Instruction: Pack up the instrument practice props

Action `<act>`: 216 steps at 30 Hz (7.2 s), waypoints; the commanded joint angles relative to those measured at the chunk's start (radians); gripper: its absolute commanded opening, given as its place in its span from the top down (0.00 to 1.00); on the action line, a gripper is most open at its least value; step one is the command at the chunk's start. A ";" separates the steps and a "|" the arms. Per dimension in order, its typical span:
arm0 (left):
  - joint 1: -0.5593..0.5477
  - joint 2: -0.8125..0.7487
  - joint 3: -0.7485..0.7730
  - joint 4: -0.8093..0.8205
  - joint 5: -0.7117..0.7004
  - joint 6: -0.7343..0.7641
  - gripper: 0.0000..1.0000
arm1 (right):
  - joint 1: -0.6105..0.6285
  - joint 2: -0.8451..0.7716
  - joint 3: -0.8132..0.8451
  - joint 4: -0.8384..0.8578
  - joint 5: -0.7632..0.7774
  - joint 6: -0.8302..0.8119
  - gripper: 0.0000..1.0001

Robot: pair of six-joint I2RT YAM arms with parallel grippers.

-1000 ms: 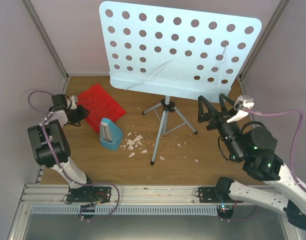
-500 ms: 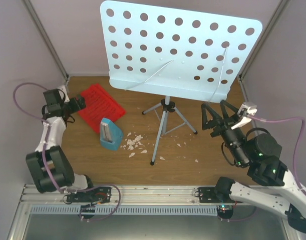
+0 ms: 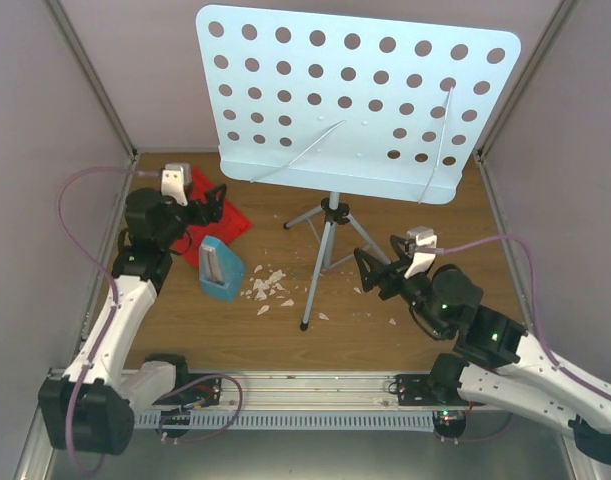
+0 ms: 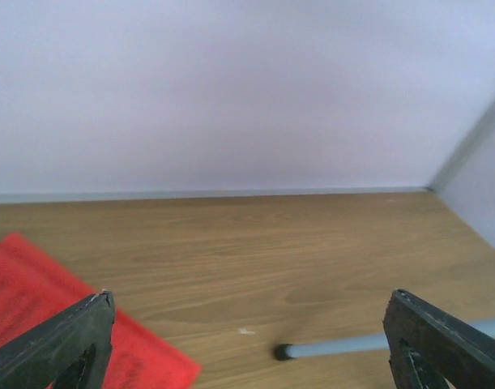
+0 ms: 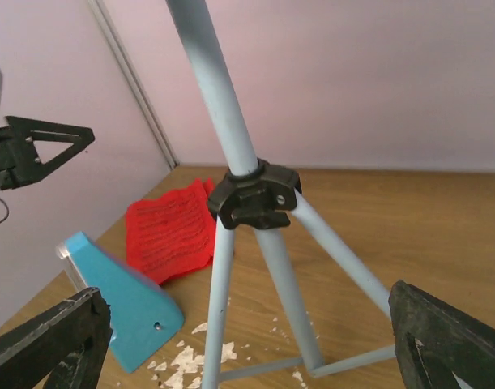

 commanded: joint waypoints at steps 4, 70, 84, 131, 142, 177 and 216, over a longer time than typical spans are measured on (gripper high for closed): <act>-0.229 -0.164 -0.114 0.141 0.034 -0.049 0.15 | -0.050 0.032 -0.090 0.044 -0.041 0.274 0.07; -0.681 0.147 -0.091 0.223 0.074 0.136 0.40 | -0.443 0.431 -0.166 0.763 -0.660 0.946 0.72; -0.684 0.149 -0.088 0.220 0.067 0.144 0.41 | -0.445 0.369 -0.197 0.715 -0.614 0.901 0.59; -0.707 0.163 -0.079 0.206 0.048 0.165 0.41 | -0.316 0.411 -0.101 0.454 -0.252 -0.296 0.88; -0.709 0.147 -0.082 0.205 0.028 0.177 0.40 | -0.315 0.241 -0.235 0.508 -0.319 -0.031 0.39; -0.730 0.163 -0.070 0.191 0.010 0.184 0.40 | -0.371 0.411 -0.009 0.380 -0.388 0.339 0.69; -0.740 0.165 -0.066 0.187 0.004 0.204 0.40 | -0.271 0.376 0.010 0.276 -0.288 -0.352 0.97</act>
